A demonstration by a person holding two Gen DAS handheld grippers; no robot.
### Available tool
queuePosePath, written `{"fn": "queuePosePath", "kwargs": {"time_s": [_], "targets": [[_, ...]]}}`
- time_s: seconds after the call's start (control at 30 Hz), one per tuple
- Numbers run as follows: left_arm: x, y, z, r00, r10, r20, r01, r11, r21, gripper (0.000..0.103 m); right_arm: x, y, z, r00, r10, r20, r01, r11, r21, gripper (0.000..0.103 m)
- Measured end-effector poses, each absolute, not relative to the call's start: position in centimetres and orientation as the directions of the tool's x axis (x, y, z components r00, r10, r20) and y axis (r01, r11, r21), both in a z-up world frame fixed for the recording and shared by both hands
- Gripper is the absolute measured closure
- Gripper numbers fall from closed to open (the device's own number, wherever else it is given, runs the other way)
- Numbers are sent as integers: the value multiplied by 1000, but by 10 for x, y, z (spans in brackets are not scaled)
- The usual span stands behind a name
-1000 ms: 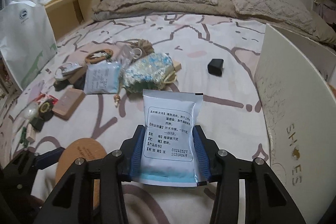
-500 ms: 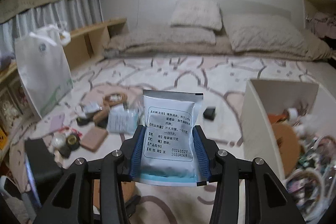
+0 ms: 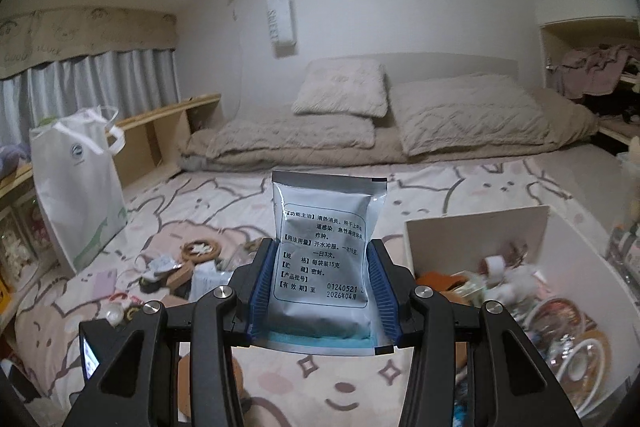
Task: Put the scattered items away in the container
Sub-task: 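Carry the packet with the right tool while the left tool carries the cork coaster over the box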
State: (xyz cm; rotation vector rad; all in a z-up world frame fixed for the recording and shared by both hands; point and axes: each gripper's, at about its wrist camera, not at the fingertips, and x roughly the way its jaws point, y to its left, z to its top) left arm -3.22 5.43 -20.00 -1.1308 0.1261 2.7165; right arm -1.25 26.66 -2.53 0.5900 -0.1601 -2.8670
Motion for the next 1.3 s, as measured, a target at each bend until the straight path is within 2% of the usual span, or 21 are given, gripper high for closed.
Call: {"fn": "queuePosePath", "kwargs": {"time_s": [0.23,0.57,0.73,1.3], "targets": [[-32,59,-185,-706,193,-682,-228,-973,-39,3,-4,297,-17,-925,-164,-343,115,-980,160,56],[-36,78,-141,-768,207,-606,-249,-968,-14,3,0,327,-15,-939,-65,-337,20,-990,136,56],[-39,89,-127,-775,238,-585,-255,-965,-55,3,-2,346,-17,-938,-53,-343,-8,-985,173,56],[-40,154,-98,-755,367,-544,-362,-924,-122,3,-7,423,-44,-881,145,-451,-241,-957,164,56]]}}
